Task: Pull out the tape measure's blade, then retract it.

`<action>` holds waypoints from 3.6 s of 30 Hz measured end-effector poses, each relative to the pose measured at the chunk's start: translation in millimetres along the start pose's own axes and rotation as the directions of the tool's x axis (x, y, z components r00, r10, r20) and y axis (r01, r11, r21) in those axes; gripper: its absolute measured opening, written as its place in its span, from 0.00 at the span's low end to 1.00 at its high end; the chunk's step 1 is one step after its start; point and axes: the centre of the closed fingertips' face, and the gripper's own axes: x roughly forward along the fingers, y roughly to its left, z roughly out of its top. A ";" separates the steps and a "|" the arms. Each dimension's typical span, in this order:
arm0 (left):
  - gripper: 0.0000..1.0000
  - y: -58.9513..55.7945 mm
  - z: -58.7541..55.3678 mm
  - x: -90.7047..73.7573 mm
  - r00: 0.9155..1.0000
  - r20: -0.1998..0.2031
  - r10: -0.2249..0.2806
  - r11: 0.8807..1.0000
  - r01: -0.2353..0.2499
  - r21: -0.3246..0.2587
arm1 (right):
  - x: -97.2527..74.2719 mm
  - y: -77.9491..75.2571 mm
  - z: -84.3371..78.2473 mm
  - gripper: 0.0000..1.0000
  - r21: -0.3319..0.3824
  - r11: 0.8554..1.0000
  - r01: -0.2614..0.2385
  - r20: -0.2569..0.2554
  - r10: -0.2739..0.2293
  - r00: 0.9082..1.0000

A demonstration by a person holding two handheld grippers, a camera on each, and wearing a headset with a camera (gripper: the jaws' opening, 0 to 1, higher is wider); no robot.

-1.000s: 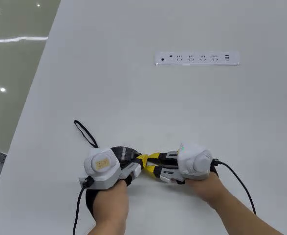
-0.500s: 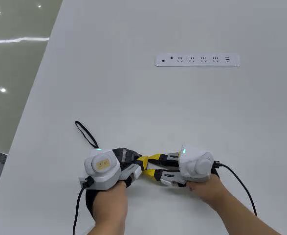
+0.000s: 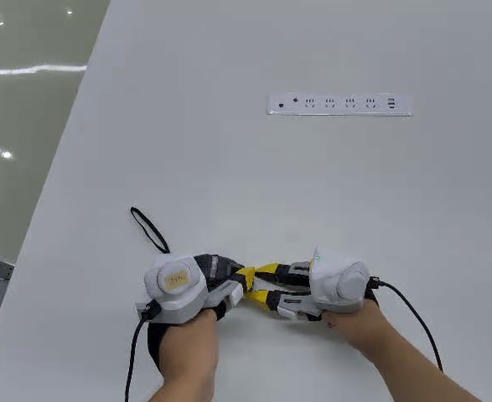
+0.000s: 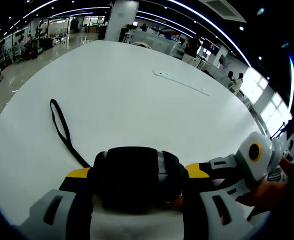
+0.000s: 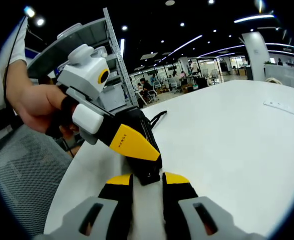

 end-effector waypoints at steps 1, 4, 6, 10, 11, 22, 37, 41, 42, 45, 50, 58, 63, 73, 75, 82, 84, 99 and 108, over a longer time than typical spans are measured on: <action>0.71 0.0 0.1 -0.2 1.000 0.000 -0.001 1.000 0.001 0.000 | 0.0 -0.1 0.1 0.22 0.000 1.000 0.001 -0.001 -0.001 1.000; 0.70 -0.1 -0.1 -0.5 1.000 -0.003 -0.004 1.000 0.004 0.005 | -0.9 -0.5 -0.3 0.23 0.011 1.000 0.009 -0.003 -0.008 1.000; 0.70 0.1 0.7 -0.8 1.000 -0.001 -0.010 1.000 0.010 -0.008 | -2.8 -1.8 -1.4 0.23 0.013 1.000 0.019 -0.007 -0.019 1.000; 0.71 -2.8 6.1 -2.5 1.000 0.011 -0.022 0.999 0.022 0.035 | -9.0 -2.4 -0.1 0.21 0.021 0.999 0.037 0.008 -0.037 0.999; 0.71 -3.1 5.5 -2.7 1.000 0.008 -0.023 0.999 0.023 0.035 | -10.0 -2.7 2.0 0.23 0.039 0.998 0.042 0.020 -0.042 0.999; 0.72 -3.5 9.8 -8.0 0.999 0.006 -0.052 0.995 0.051 0.089 | -21.4 -2.5 3.3 0.24 0.072 0.994 0.079 0.040 -0.082 0.996; 0.72 5.4 20.0 -20.3 0.997 0.020 -0.077 0.982 0.073 0.172 | -40.0 1.4 19.1 0.25 0.149 0.977 0.153 0.100 -0.169 0.981; 0.73 6.1 23.4 -24.5 0.996 0.033 -0.084 0.978 0.076 0.195 | -43.8 2.9 18.8 0.24 0.159 0.972 0.174 0.094 -0.191 0.977; 0.72 6.3 24.0 -25.8 0.996 0.034 -0.086 0.977 0.077 0.200 | -45.6 3.5 19.2 0.24 0.159 0.970 0.184 0.099 -0.201 0.975; 0.72 8.0 24.1 -27.9 0.995 0.037 -0.091 0.974 0.081 0.212 | -49.4 4.8 19.6 0.24 0.163 0.966 0.202 0.101 -0.220 0.970; 0.70 10.5 23.5 -33.2 0.994 0.043 -0.101 0.973 0.090 0.210 | -57.3 8.8 19.5 0.25 0.164 0.960 0.227 0.095 -0.245 0.965; 0.70 11.3 18.7 -38.5 0.992 0.038 -0.119 0.966 0.107 0.234 | -72.9 14.6 14.7 0.26 0.177 0.949 0.263 0.086 -0.281 0.956; 0.69 12.3 14.2 -40.0 0.991 0.025 -0.130 0.959 0.119 0.256 | -81.3 20.4 12.9 0.26 0.161 0.948 0.274 0.074 -0.288 0.955; 0.68 14.5 9.9 -47.1 0.989 0.019 -0.150 0.928 0.134 0.347 | -97.6 24.2 7.7 0.27 0.150 0.938 0.312 0.047 -0.322 0.945; 0.68 15.9 8.1 -47.4 0.988 0.016 -0.156 0.921 0.140 0.363 | -100.2 25.5 8.3 0.27 0.144 0.935 0.323 0.041 -0.332 0.942; 0.68 15.3 5.5 -53.3 0.980 0.016 -0.198 0.911 0.178 0.372 | -109.3 28.2 4.9 0.27 0.131 0.926 0.353 0.025 -0.359 0.933; 0.67 16.6 3.8 -53.3 0.980 0.014 -0.200 0.911 0.181 0.371 | -111.3 28.6 4.1 0.28 0.135 0.923 0.361 0.022 -0.367 0.930; 0.68 19.3 -4.2 -73.5 0.962 0.007 -0.273 0.880 0.246 0.406 | -126.4 39.0 12.9 0.32 0.108 0.901 0.421 0.028 -0.426 0.905; 0.70 22.5 -13.2 -86.4 0.953 -0.008 -0.302 0.858 0.275 0.434 | -136.0 52.6 15.1 0.35 0.097 0.894 0.437 0.036 -0.442 0.896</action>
